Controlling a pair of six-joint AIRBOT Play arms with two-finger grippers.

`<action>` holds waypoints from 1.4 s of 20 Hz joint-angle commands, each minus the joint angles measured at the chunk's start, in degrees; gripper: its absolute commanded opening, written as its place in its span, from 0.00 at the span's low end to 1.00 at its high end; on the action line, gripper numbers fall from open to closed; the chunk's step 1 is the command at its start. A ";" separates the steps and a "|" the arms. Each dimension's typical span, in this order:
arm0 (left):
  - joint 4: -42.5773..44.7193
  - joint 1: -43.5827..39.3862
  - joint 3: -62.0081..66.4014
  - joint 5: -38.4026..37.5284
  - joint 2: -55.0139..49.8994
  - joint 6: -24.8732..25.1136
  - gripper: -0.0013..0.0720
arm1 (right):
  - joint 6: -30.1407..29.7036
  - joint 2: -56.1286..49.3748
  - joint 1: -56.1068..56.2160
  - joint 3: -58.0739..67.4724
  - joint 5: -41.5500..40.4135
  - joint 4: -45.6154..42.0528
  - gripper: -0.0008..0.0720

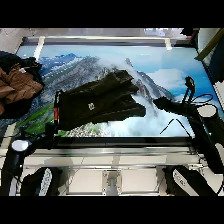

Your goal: Fold the clothes and pants, and hang the long-sleeved shirts on hangers.

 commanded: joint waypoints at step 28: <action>-9.22 -5.88 -0.20 17.97 -13.51 13.22 0.67 | -0.70 0.13 0.00 -0.33 1.29 1.14 0.49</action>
